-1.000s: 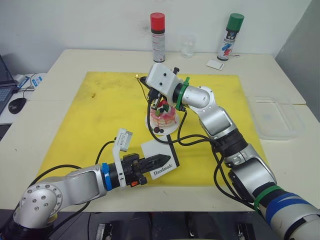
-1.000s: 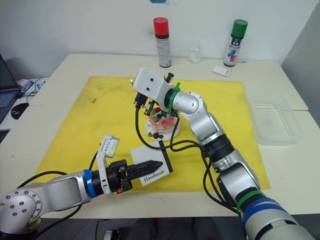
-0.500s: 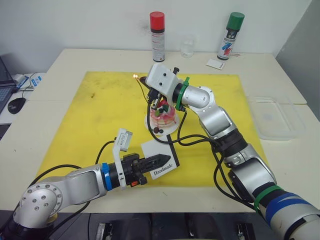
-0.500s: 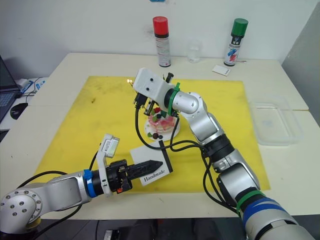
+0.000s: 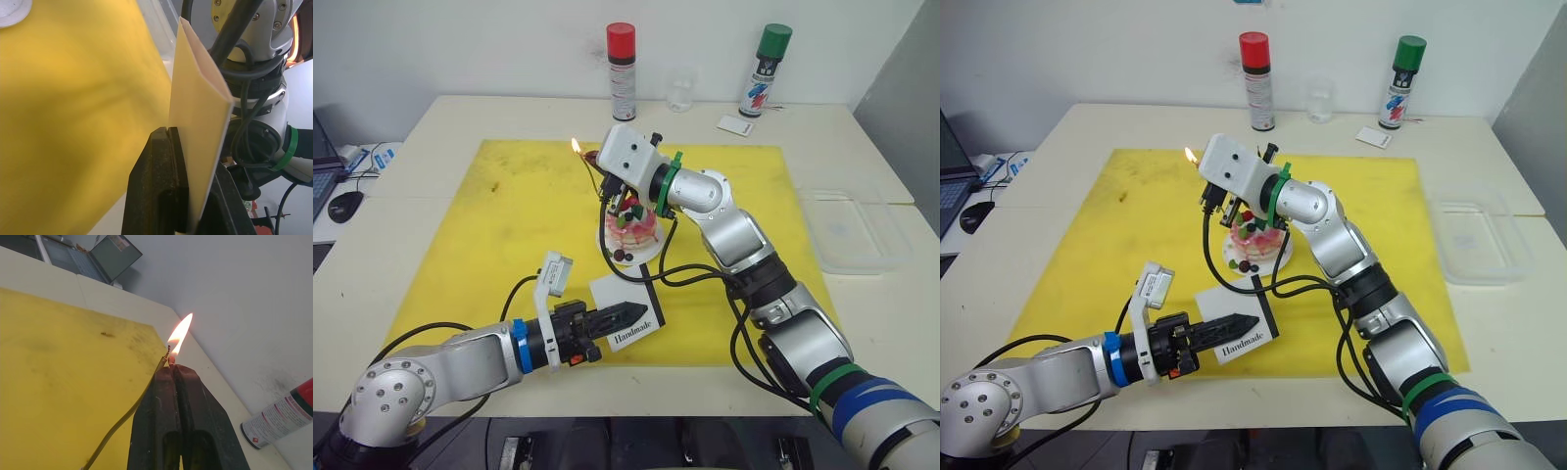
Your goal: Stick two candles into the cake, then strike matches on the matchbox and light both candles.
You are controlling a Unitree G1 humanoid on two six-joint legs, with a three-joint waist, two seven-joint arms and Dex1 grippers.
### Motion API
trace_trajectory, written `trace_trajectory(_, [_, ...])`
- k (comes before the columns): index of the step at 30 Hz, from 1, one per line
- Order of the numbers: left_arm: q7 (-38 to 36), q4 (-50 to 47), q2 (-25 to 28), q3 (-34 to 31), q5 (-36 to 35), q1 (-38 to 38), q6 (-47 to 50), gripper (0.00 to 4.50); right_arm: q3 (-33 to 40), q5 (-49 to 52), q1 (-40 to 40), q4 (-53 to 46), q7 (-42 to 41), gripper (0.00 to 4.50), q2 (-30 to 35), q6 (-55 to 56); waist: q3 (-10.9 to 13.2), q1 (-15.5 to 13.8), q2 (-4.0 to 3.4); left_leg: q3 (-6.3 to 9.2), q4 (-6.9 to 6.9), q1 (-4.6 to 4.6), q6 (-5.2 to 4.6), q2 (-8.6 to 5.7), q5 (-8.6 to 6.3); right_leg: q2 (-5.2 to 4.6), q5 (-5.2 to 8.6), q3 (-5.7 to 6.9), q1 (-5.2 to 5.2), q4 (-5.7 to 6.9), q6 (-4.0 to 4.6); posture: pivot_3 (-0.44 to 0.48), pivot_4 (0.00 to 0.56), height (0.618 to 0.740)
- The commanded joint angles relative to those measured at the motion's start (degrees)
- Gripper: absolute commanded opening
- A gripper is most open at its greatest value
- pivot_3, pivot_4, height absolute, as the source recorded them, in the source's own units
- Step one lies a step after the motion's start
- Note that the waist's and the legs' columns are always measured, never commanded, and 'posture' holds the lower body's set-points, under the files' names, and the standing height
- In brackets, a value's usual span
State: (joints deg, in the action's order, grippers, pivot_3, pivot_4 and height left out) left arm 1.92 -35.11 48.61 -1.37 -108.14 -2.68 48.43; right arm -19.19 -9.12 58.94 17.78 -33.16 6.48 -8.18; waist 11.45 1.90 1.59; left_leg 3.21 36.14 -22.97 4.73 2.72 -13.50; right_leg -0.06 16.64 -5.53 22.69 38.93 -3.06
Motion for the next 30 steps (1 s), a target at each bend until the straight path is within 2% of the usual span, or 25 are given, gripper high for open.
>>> trace_trajectory(1, [-0.18, -1.07, 0.34, 0.32, -1.55, -0.44, -0.17, 0.00, 0.80, -0.16, 0.43, -2.53, 0.58, 0.02, -0.02, 0.52, 0.00, 0.00, 0.00, 0.00, 0.00, 0.00, 0.00, 0.00, 0.00, 0.00, 0.00, 0.00, 0.00, 0.00, 0.00, 0.000, 0.150, 0.740])
trace_trajectory(11, [-0.58, -1.45, 0.92, 0.59, -2.25, -0.26, 0.21, 0.00, 1.75, 0.06, -0.48, -4.97, 0.73, 0.02, 1.12, -0.96, 0.00, -0.02, 0.00, 0.00, 0.00, 0.00, 0.00, 0.00, 0.00, 0.00, 0.00, 0.00, 0.00, 0.00, 0.00, 0.000, 0.150, 0.740])
trace_trajectory(30, [-1.62, -0.28, 1.45, 1.39, -1.57, -1.65, 1.10, 0.00, 2.04, 3.42, -7.85, -20.02, -3.91, 0.02, 5.08, -7.34, 0.00, -0.02, 0.00, 0.00, -0.01, 0.00, 0.00, 0.00, 0.00, 0.00, 0.00, 0.00, 0.01, 0.01, 0.00, 0.000, 0.150, 0.740])
